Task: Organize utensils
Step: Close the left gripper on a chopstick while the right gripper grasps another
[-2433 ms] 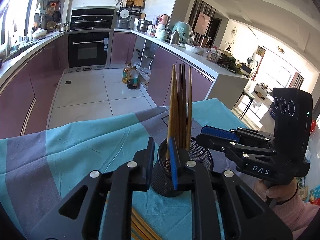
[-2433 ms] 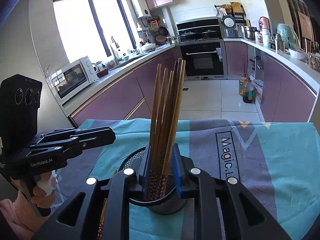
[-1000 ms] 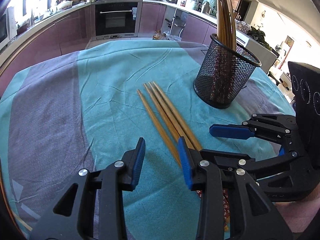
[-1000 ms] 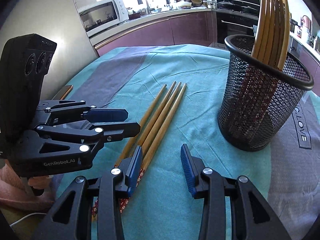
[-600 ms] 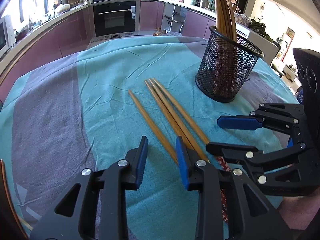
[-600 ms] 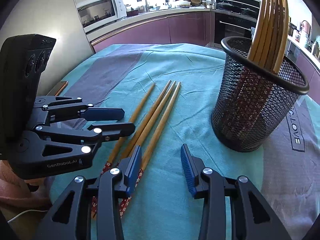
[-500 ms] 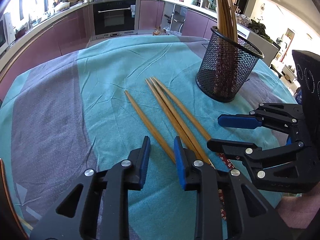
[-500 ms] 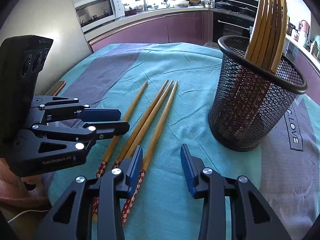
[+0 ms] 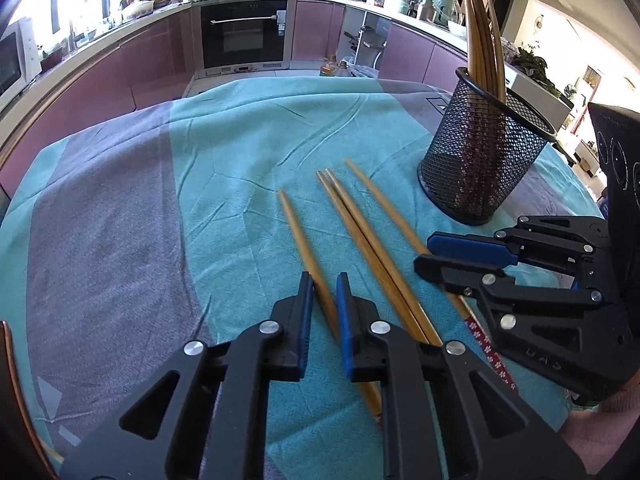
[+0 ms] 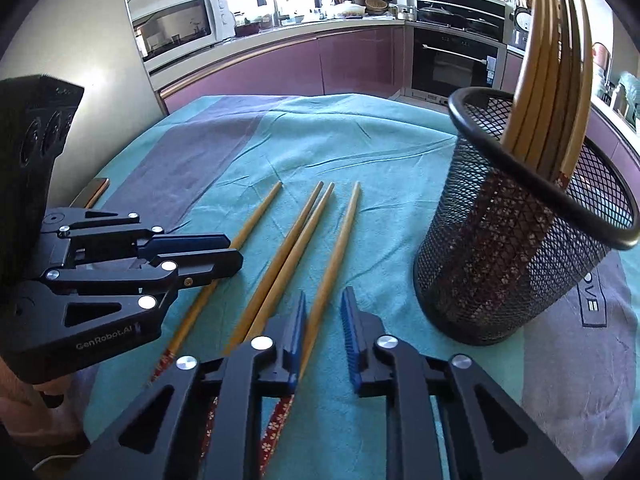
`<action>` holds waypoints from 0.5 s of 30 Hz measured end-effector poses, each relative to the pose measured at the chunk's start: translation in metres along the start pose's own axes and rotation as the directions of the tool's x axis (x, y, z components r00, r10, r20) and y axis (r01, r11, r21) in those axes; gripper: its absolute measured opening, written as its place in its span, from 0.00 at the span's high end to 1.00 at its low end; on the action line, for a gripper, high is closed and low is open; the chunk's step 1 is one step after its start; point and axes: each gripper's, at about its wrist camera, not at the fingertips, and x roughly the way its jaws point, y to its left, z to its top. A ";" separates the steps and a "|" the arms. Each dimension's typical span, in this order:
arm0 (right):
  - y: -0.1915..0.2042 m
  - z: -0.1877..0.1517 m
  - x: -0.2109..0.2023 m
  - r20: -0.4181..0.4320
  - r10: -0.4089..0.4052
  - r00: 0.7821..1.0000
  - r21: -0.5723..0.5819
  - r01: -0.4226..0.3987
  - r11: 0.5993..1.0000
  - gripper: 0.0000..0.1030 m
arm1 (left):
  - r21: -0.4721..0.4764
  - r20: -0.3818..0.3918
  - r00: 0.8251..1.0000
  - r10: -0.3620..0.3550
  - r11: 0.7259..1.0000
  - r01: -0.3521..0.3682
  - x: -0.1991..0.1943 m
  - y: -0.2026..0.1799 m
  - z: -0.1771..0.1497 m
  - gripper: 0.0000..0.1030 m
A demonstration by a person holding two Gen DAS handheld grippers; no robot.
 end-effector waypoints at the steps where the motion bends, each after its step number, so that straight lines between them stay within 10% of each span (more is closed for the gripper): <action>1: -0.002 0.000 -0.001 0.001 0.007 1.000 0.013 -0.007 1.000 0.92 | -0.005 0.001 1.000 -0.001 1.000 0.001 0.000 0.001 -0.001 0.90; 15: -0.012 -0.006 -0.022 0.054 0.080 0.995 0.070 -0.084 0.994 0.94 | -0.042 0.038 0.999 -0.031 0.999 0.033 -0.021 0.006 -0.006 0.93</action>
